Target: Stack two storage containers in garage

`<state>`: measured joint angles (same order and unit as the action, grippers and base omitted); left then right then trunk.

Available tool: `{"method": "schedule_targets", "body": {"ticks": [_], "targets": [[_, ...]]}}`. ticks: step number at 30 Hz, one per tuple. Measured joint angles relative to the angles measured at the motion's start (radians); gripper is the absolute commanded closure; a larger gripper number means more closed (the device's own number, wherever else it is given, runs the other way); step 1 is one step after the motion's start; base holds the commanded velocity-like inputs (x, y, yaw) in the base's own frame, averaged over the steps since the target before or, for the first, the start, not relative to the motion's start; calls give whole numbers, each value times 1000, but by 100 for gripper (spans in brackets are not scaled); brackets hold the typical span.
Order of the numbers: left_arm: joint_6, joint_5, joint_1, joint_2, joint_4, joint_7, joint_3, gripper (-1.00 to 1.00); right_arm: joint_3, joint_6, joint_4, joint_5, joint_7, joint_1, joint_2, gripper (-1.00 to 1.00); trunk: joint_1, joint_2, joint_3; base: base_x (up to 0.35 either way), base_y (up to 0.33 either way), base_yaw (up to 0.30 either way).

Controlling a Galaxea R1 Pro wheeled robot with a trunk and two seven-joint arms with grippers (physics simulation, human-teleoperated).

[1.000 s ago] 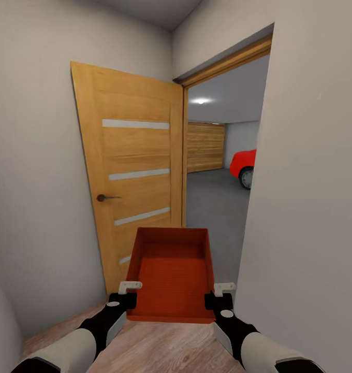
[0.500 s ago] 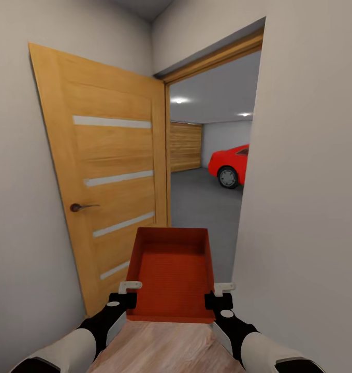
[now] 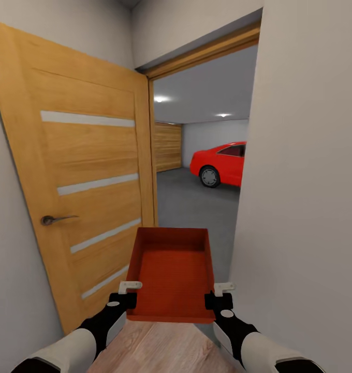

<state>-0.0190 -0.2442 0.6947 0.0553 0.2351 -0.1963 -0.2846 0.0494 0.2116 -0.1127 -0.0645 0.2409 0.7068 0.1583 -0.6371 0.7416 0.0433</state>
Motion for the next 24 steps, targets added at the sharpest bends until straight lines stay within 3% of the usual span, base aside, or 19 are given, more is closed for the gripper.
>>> {"method": "schedule_targets", "body": {"ticks": [9, 24], "targets": [[0, 1, 0, -1, 0, 1, 1, 100, 1, 1, 1, 1, 1, 0, 1, 100, 0, 0, 0, 251, 236, -39], [0, 0, 0, 0, 0, 0, 0, 100, 0, 0, 0, 0, 0, 0, 0, 100, 0, 0, 0, 251, 236, -276]]}}
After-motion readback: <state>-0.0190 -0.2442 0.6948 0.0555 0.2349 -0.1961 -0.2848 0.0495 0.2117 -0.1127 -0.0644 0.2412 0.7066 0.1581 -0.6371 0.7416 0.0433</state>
